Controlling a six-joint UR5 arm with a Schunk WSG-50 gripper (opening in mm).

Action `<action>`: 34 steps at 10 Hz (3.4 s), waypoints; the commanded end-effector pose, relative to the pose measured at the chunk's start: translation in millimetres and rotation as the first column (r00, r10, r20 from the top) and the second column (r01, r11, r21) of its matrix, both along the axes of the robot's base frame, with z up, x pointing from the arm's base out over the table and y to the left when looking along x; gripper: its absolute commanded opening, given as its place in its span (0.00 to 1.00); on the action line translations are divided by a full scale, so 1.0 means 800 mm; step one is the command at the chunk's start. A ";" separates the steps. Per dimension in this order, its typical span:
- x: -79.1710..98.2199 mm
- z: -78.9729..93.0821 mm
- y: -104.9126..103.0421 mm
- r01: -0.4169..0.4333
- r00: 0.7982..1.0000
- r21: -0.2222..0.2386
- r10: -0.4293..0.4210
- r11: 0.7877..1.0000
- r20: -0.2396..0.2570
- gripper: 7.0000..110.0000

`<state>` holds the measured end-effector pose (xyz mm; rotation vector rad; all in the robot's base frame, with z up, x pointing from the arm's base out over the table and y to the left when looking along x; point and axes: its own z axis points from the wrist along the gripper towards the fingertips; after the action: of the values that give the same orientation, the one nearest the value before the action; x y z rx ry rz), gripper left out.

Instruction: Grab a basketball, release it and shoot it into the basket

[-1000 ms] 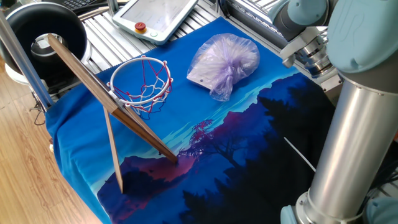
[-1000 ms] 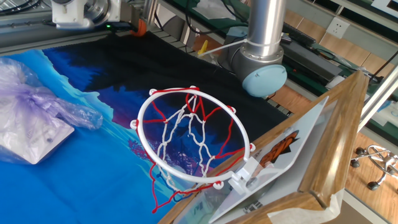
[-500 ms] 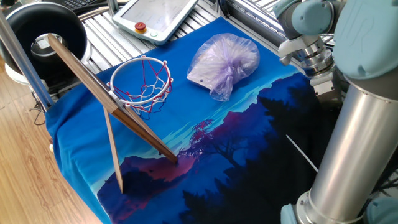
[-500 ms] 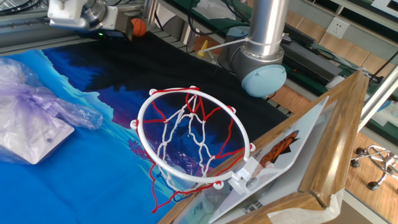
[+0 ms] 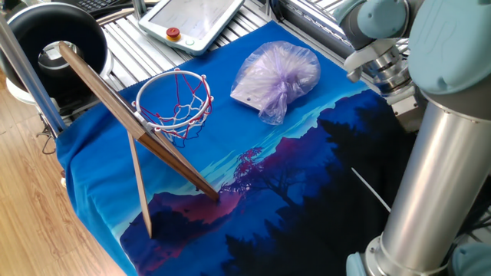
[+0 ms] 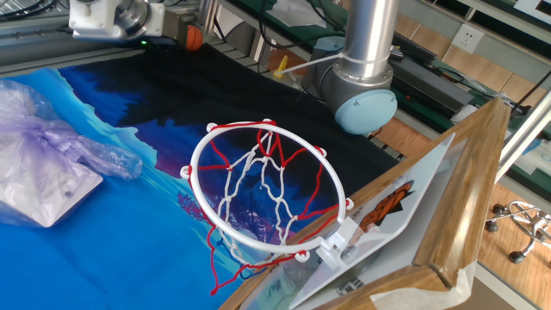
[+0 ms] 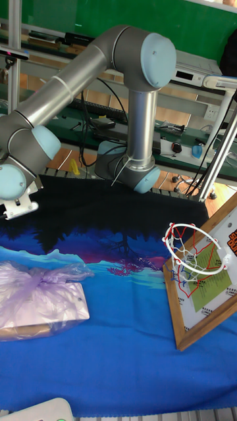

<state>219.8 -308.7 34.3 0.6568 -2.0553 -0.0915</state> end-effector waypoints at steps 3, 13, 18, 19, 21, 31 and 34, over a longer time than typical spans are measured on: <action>-0.013 0.020 -0.007 0.009 0.999 -0.029 -0.010 1.000 -0.049 0.57; -0.155 0.114 -0.009 0.058 0.998 -0.037 -0.058 0.998 0.017 0.57; -0.090 0.061 0.012 0.077 0.962 0.096 -0.099 0.992 0.253 0.57; -0.081 0.053 0.017 0.076 0.952 0.117 -0.107 0.990 0.287 0.57; -0.055 0.034 0.031 0.069 0.917 0.175 -0.132 0.982 0.376 0.57; -0.067 0.045 -0.003 -0.049 0.945 0.127 0.005 0.991 0.326 0.57; -0.080 0.061 -0.031 -0.041 0.961 0.015 0.035 0.999 0.275 0.57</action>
<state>160.4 -323.0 76.2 0.7914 -2.3380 -0.0498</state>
